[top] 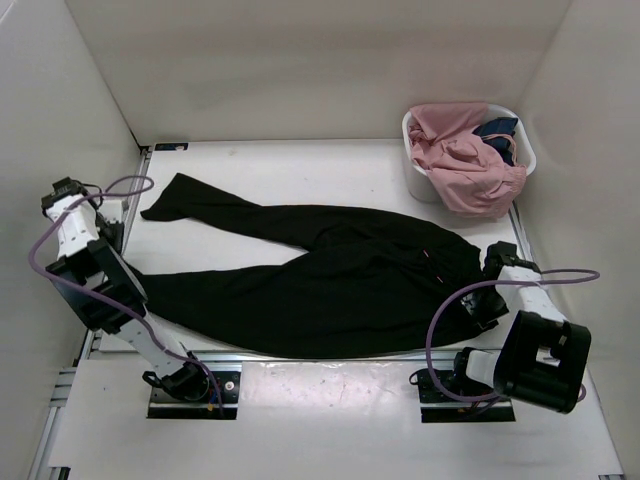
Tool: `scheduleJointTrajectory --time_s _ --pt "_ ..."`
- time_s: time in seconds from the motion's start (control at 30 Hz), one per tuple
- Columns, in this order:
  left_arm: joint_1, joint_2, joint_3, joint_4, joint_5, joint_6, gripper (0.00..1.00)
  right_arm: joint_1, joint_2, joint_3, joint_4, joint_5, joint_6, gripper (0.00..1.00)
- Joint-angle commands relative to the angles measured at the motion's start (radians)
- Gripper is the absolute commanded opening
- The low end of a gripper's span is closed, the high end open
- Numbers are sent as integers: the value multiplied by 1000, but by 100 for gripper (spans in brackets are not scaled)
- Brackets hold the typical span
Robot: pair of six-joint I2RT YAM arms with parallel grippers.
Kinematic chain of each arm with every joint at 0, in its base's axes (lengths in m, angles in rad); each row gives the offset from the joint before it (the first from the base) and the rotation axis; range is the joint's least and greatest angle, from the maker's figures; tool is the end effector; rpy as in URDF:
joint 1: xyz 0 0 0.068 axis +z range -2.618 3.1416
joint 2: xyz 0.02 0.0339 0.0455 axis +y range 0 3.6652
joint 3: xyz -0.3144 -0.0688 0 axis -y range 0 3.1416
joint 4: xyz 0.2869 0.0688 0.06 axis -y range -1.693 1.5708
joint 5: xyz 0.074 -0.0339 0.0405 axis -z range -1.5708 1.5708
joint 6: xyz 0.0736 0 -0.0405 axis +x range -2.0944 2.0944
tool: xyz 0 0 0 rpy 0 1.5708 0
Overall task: Fold and stack the trousers
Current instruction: Flatten the trousers out
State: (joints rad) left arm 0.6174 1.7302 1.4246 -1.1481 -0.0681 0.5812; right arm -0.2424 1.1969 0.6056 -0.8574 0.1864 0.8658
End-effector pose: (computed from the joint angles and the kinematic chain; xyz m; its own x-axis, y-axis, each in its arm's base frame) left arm 0.3060 0.2234 0.2484 -0.9975 -0.0364 -0.0605 -0.0436 0.9917 0.1206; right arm 0.1857 -0.0600 0.1508 -0.4281 0.8768 -0.2190 0.9009 0.4332 -0.0264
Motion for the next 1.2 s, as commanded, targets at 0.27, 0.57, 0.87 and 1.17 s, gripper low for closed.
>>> scheduleJointTrajectory --time_s 0.27,0.57,0.87,1.17 --pt "-16 275 307 -134 467 -69 44 2 30 92 25 47 -53 0" --pt "172 -50 29 -36 286 -15 43 2 30 95 12 36 -53 0" --pt "182 -54 -279 129 121 14 31 2 61 95 12 27 -71 0" --pt "173 103 -136 165 133 -41 37 2 17 76 12 27 -80 0"
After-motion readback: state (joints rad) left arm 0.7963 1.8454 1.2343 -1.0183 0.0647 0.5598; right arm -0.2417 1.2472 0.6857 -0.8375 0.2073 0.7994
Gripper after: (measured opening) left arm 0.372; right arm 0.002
